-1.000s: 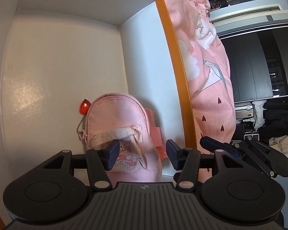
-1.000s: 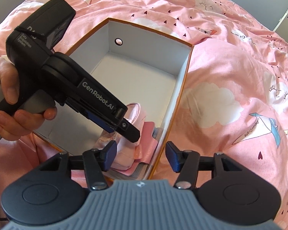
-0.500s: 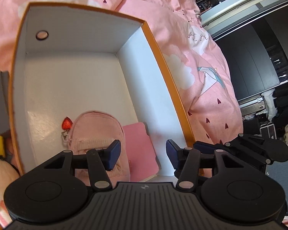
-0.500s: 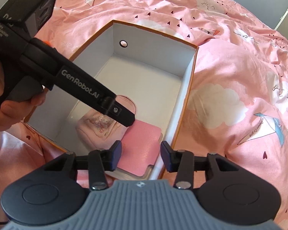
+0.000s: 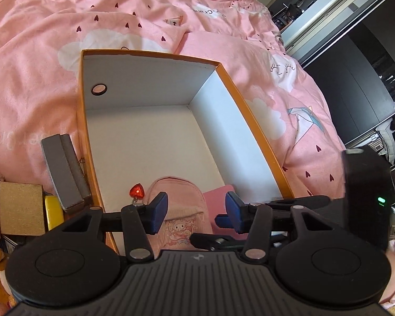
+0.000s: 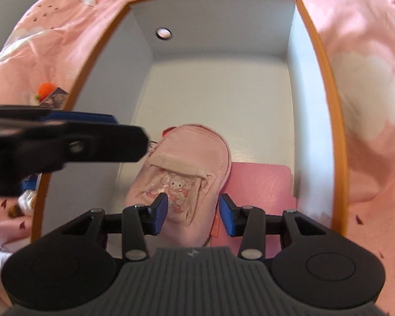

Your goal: Organize objects

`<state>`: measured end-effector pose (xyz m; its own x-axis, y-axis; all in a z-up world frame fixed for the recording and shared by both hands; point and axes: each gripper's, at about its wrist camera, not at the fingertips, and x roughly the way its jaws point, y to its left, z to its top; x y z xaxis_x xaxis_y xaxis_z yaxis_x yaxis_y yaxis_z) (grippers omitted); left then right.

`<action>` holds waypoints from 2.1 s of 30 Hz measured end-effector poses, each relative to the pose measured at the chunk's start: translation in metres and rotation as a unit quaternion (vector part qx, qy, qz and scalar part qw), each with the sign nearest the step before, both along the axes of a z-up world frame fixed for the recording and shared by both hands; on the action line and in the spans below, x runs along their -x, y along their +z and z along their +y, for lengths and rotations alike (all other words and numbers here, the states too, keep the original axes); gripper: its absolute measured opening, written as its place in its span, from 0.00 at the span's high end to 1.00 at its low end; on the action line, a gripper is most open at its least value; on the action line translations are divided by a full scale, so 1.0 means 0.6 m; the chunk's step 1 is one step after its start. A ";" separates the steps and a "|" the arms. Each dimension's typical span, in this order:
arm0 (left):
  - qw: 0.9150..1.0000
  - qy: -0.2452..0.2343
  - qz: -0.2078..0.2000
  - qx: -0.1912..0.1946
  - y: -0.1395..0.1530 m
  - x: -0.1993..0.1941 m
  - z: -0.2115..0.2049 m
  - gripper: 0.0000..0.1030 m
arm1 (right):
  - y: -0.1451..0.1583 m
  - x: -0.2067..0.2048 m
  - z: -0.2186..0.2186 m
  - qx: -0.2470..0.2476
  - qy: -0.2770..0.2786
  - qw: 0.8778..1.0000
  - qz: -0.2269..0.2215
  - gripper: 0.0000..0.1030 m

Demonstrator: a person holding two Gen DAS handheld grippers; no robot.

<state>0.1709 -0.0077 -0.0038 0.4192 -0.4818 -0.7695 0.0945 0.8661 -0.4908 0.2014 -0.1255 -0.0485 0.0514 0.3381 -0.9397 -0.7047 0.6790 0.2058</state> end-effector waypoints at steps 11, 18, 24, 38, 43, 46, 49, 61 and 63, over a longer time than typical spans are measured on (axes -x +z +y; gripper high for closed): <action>1.000 -0.009 -0.004 0.014 -0.006 0.000 -0.002 0.49 | 0.016 0.006 -0.002 -0.011 0.000 1.000 0.006 0.83; 0.999 -0.014 -0.006 0.032 0.000 0.003 -0.015 0.49 | 0.081 0.001 -0.032 0.006 0.031 0.999 -0.040 0.84; 0.999 -0.020 0.029 0.024 -0.035 0.001 -0.042 0.49 | 0.064 -0.028 -0.049 0.063 0.047 0.995 -0.058 0.84; 0.994 -0.040 0.097 0.021 -0.105 -0.009 -0.089 0.64 | 0.038 0.033 -0.017 0.185 0.222 0.939 -0.185 0.79; 0.995 -0.030 0.094 0.032 -0.107 -0.012 -0.085 0.69 | 0.056 0.031 -0.019 0.178 0.229 0.936 -0.197 0.80; 0.995 -0.029 0.094 0.031 -0.107 -0.012 -0.085 0.70 | 0.055 0.036 -0.018 0.173 0.248 0.932 -0.199 0.90; 0.995 -0.028 0.091 0.026 -0.107 -0.009 -0.091 0.70 | 0.034 0.042 -0.013 0.186 0.267 0.924 -0.201 0.93; 0.999 -0.024 0.027 -0.006 -0.075 0.016 -0.093 0.56 | 0.022 0.015 -0.005 0.200 0.245 0.931 -0.181 0.92; 1.000 -0.025 0.006 -0.007 -0.057 0.025 -0.088 0.54 | 0.034 0.016 -0.007 0.194 0.237 0.934 -0.184 0.90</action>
